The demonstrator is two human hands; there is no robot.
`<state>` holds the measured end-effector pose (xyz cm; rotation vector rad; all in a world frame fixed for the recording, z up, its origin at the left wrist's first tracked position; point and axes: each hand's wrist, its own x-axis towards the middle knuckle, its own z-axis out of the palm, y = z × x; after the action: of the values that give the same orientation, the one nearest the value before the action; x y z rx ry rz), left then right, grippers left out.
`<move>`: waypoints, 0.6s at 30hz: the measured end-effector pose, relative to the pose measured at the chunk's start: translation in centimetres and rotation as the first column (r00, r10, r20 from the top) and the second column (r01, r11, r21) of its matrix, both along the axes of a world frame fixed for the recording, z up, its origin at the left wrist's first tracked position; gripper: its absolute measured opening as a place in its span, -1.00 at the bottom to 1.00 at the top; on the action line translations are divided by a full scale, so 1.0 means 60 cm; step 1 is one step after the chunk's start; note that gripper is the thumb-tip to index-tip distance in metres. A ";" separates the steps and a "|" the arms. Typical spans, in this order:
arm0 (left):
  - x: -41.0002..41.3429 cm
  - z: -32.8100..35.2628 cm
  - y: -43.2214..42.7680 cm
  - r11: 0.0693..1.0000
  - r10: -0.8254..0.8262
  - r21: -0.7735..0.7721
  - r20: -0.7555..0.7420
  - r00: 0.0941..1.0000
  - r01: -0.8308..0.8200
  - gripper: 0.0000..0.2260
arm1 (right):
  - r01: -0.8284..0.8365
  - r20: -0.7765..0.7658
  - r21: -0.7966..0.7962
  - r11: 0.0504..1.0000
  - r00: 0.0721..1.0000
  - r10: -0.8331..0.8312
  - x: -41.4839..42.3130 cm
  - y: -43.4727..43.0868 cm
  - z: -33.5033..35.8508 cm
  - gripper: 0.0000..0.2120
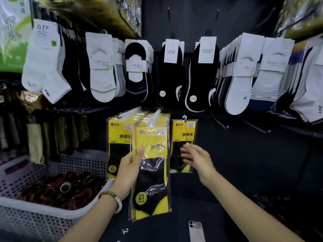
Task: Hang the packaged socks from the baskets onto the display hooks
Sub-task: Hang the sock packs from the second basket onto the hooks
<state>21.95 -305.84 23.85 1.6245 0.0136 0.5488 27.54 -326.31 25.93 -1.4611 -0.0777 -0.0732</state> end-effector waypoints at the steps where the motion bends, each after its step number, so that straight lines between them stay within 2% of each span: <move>1: -0.002 -0.001 -0.008 0.999 -0.029 -0.014 0.004 1.000 0.029 -0.63 | -0.067 0.035 -0.060 0.996 0.997 0.069 -0.019 0.008 0.003 -0.78; 3: -0.008 0.000 -0.028 0.994 -0.098 -0.041 0.009 0.995 0.098 -0.74 | -0.132 0.103 -0.124 0.983 0.984 0.145 -0.052 0.021 0.006 -0.75; 5: -0.014 0.001 -0.045 0.986 -0.140 -0.100 -0.016 0.990 0.137 -0.69 | -0.124 0.162 -0.118 0.985 0.977 0.142 -0.074 0.026 0.008 -0.72; 8: -0.023 0.004 -0.066 0.971 -0.177 -0.174 -0.048 0.983 0.166 -0.61 | -0.113 0.167 0.018 0.993 0.980 0.109 -0.088 0.020 0.010 -0.72; 12: -0.027 0.006 -0.075 0.979 -0.149 -0.143 -0.034 0.988 0.142 -0.70 | -0.080 0.171 0.042 0.996 0.983 0.072 -0.094 0.004 0.008 -0.80; 15: -0.026 0.009 -0.062 0.988 -0.098 -0.127 -0.062 0.993 0.090 -0.59 | -0.063 0.160 0.061 0.996 0.986 0.053 -0.093 -0.010 0.006 -0.83; 18: -0.022 0.010 -0.047 0.993 -0.080 -0.094 -0.052 0.995 0.074 -0.62 | -0.101 0.185 0.039 0.994 0.978 0.092 -0.090 -0.018 0.004 -0.82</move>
<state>20.65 -308.64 24.43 1.5432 0.0177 0.4371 22.12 -327.39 26.15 -1.3980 -0.2953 -0.1293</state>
